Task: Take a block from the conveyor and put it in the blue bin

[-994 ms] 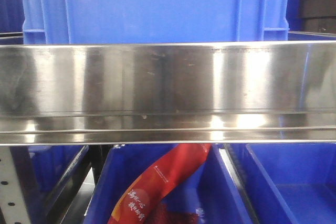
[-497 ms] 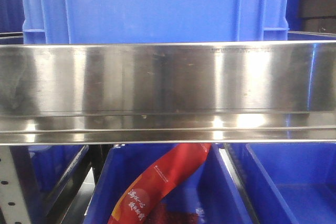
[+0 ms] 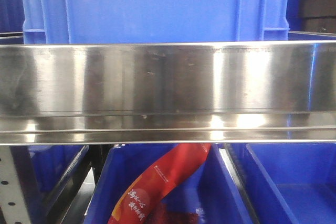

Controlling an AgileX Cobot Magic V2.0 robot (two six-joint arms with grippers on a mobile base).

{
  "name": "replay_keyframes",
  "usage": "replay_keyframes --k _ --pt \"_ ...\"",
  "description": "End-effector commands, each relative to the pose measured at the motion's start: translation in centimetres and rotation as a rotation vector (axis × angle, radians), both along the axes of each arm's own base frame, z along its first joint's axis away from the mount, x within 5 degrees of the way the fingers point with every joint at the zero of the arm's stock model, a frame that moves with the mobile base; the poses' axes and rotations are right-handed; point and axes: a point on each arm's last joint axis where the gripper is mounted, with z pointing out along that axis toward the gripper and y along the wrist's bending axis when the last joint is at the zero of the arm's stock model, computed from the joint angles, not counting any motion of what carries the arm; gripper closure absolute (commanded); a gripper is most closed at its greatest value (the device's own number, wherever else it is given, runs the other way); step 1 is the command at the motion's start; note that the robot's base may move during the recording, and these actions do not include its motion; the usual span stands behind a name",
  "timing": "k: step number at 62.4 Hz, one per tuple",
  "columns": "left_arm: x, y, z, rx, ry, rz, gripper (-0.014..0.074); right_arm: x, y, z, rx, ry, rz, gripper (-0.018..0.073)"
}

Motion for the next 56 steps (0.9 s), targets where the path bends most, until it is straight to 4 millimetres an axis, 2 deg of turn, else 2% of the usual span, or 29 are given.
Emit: replay_keyframes --k 1,34,43,56 --pt "-0.1 0.1 0.2 -0.017 -0.015 0.007 0.0707 0.0 0.0 0.1 0.004 -0.014 -0.004 0.0721" --pt "0.0 0.4 0.1 -0.021 -0.035 0.034 0.0707 0.0 0.0 0.1 0.004 -0.014 -0.004 0.0721" --pt "-0.1 1.1 -1.3 0.075 -0.04 0.094 0.0707 0.0 0.0 0.1 0.004 -0.014 -0.004 0.0721" --pt "-2.1 2.8 -5.7 0.066 -0.011 0.212 0.0707 0.0 0.0 0.1 0.004 -0.014 -0.004 0.0721"
